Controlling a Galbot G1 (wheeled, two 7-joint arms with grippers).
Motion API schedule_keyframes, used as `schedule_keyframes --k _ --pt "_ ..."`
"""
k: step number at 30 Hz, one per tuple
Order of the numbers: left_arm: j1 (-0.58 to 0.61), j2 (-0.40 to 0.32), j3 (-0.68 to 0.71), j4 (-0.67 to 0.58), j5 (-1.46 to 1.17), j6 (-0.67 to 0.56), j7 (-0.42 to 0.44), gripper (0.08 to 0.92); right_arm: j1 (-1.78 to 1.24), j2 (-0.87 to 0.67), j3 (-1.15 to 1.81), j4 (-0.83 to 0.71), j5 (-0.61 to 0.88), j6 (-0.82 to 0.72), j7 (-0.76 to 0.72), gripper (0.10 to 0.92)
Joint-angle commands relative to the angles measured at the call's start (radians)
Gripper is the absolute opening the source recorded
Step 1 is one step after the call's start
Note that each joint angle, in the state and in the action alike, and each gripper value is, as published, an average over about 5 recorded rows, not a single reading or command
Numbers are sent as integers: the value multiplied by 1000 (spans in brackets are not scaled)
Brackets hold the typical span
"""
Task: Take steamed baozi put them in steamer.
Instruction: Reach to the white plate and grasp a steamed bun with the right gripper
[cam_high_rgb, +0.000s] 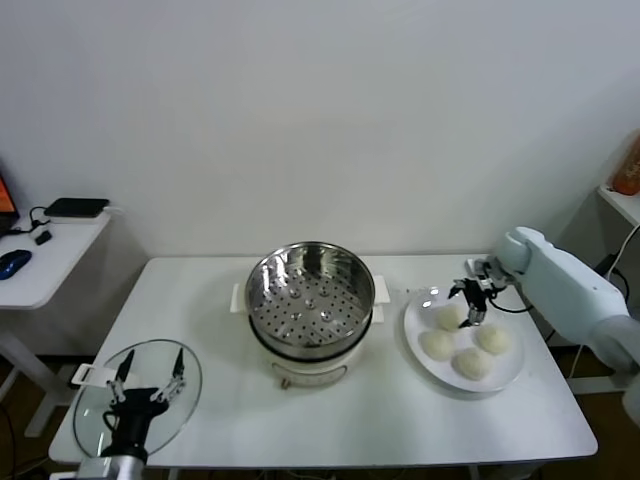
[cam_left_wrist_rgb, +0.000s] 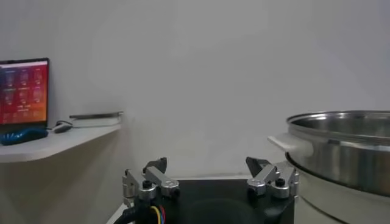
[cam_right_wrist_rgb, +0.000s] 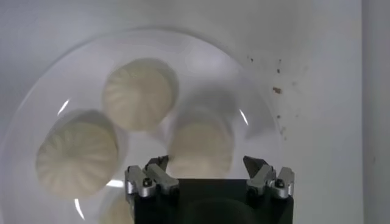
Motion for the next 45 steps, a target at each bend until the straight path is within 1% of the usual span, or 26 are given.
schedule_keyframes --k 1,19,22,35,41,45 --pt "0 0 0 2 0 0 0 823 -16 45 34 -65 -11 4 -2 823" --pt "-2 -1 -2 8 -1 -1 -3 823 -21 67 60 -100 -33 2 -11 822" --pt "-2 -1 -3 10 -1 -2 -4 823 -21 70 62 -106 -36 2 -11 809" --pt "-3 -2 -5 12 -4 -3 -8 823 -21 70 69 -106 -38 3 -15 706" --pt "0 -3 -8 10 -12 -3 -10 823 -17 63 66 -91 -36 4 -16 681" --pt "4 -2 -12 11 -20 -5 -12 823 2 43 49 -51 -20 6 -16 679"
